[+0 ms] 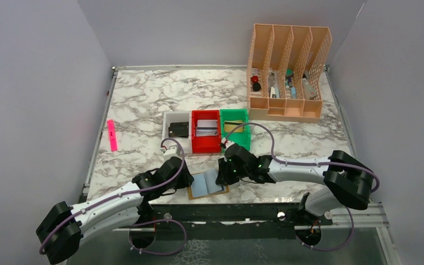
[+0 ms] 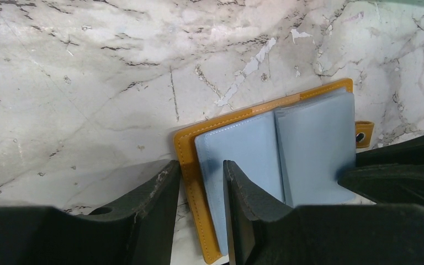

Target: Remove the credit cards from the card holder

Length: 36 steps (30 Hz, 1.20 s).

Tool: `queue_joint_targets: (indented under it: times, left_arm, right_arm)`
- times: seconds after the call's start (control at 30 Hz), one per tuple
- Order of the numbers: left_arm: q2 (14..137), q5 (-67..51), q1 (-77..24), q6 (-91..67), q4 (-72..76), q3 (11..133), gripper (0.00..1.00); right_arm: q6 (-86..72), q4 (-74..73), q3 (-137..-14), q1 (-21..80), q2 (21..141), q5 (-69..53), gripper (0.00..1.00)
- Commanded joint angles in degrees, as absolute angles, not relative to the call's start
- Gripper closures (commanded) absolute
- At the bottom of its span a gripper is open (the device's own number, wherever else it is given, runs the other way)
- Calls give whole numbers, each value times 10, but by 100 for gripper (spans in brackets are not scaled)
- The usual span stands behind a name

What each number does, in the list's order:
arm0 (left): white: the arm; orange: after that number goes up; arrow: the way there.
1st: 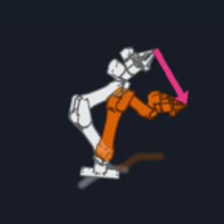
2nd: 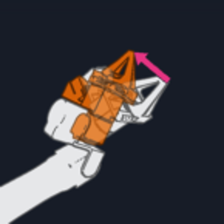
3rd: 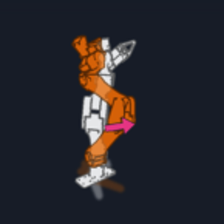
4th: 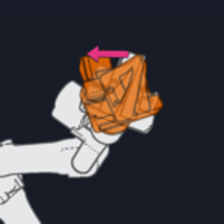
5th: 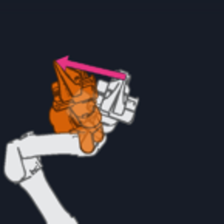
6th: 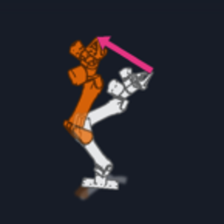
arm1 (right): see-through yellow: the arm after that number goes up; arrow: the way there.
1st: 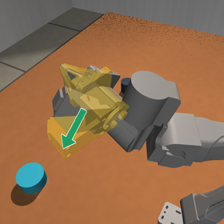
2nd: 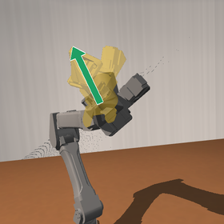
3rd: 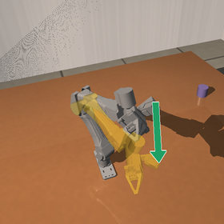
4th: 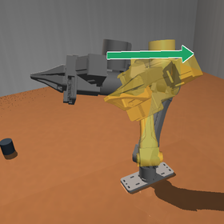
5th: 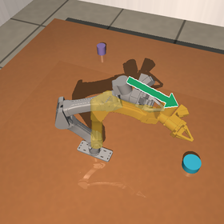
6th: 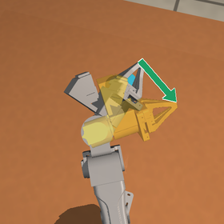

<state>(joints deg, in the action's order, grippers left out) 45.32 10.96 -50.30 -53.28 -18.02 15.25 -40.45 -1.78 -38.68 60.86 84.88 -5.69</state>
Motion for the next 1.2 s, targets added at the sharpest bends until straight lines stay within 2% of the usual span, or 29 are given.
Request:
queue_joint_targets:
  times: [0.0, 0.1, 0.47, 0.63, 0.73, 0.83, 1.0, 1.17]
  left_arm:
    - [454, 94, -504, -533, -154, 144, 63]
    - [453, 93, -504, -532, -154, 145, 63]
    - [453, 91, -504, -533, -150, 147, 63]
    - [453, 90, -504, -532, -149, 147, 64]
    - [451, 88, -504, -532, -149, 147, 65]
    - [449, 90, -504, -532, -149, 146, 65]
    - [453, 93, -504, -533, -142, 143, 65]
    - [461, 88, -504, -530, -137, 144, 65]
  right_arm:
    - [-399, -19, -416, 612, 821, -66, 74]
    - [-398, -26, -418, 613, 817, -70, 71]
    - [-411, 69, -408, 613, 828, -158, 68]
    - [-412, 92, -423, 617, 878, -187, 70]
    - [-410, 82, -431, 624, 896, -161, 81]
    - [-400, 50, -444, 630, 908, -131, 84]
    - [-393, 52, -444, 632, 909, -130, 82]
    - [-387, 41, -442, 633, 904, -114, 68]
